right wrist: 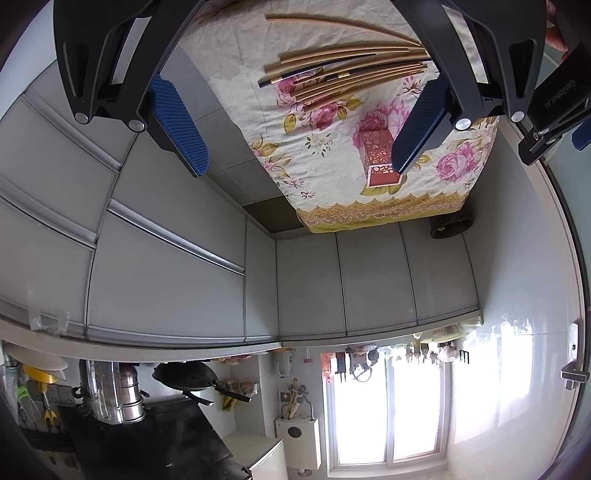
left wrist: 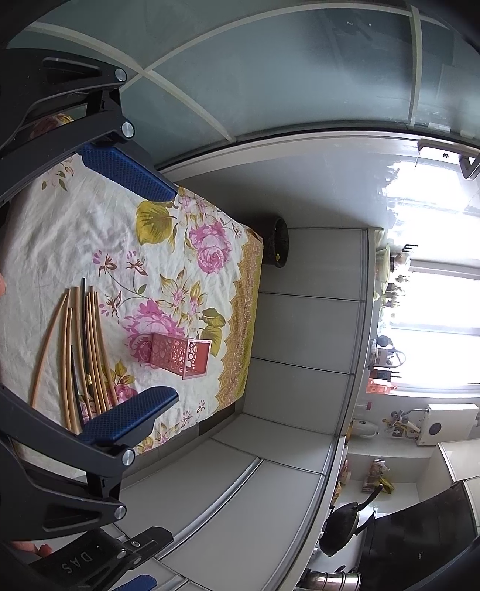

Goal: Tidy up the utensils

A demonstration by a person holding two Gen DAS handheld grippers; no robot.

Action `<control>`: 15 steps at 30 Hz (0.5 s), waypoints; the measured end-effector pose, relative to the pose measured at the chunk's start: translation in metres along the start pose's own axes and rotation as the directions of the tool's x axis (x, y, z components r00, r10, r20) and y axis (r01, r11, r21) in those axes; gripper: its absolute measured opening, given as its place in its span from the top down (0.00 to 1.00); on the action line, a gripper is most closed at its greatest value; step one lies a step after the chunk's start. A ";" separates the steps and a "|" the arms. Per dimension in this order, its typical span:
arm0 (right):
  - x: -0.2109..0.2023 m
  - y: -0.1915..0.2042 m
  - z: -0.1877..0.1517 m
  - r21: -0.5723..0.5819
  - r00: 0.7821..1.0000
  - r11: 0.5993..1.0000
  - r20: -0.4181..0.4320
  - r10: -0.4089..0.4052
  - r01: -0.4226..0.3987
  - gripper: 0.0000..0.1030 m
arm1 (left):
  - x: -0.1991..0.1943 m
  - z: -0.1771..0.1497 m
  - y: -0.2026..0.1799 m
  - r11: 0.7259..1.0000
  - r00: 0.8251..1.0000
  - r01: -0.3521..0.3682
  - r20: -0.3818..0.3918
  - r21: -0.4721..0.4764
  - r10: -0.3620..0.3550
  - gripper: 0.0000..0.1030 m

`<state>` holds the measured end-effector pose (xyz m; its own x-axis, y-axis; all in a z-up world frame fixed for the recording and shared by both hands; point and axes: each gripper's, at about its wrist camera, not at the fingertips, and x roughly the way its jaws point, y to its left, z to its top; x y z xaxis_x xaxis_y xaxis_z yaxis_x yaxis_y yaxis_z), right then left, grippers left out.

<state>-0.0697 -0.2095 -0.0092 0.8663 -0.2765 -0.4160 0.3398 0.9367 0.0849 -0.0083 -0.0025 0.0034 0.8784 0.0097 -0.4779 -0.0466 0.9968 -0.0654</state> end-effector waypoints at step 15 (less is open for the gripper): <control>-0.001 0.002 -0.001 -0.004 1.000 1.000 -0.009 0.011 -0.011 0.06 | -0.001 0.001 0.002 1.000 1.000 -0.003 0.000 0.000 0.003 0.07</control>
<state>-0.0703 -0.2067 -0.0092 0.8668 -0.2644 -0.4228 0.3288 0.9405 0.0861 -0.0089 -0.0008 0.0051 0.8780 0.0125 -0.4784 -0.0493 0.9967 -0.0644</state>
